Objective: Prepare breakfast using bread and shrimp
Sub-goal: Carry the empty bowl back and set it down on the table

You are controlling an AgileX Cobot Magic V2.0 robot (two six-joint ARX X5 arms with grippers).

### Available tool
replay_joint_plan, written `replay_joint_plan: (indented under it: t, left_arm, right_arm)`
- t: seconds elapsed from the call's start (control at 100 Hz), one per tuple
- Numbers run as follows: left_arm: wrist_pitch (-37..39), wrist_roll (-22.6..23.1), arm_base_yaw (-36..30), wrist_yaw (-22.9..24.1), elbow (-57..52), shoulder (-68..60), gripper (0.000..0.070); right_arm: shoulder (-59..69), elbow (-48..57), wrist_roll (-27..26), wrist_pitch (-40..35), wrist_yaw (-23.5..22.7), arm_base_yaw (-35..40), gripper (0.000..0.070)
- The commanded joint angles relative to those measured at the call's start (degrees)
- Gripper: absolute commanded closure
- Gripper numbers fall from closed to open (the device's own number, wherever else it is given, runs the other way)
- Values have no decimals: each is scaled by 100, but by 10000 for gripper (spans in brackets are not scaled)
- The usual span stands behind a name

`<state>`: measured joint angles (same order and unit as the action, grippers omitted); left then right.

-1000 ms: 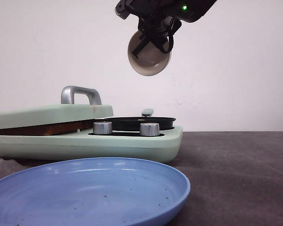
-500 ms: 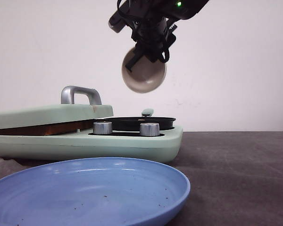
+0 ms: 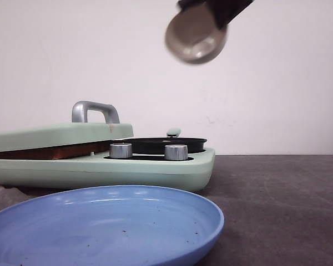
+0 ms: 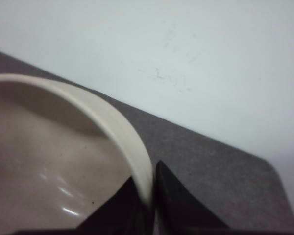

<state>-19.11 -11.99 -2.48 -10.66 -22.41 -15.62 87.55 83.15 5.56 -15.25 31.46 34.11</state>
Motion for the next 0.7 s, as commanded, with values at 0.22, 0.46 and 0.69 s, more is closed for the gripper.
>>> replay_joint_plan:
  t: [0.22, 0.46, 0.69]
  left_arm:
    - [22, -94, 7, 11, -2, 0, 269]
    - [-77, -94, 7, 13, -2, 0, 269]
    - [-87, -96, 7, 13, -2, 0, 269]
  right_arm:
    - [-850, 118, -1259, -1080, -1316, -811, 700]
    - [-933, 118, -1615, -2304, -2730, -1762, 700]
    - [-846, 116, -1587, -2942, -4054, -2557, 700]
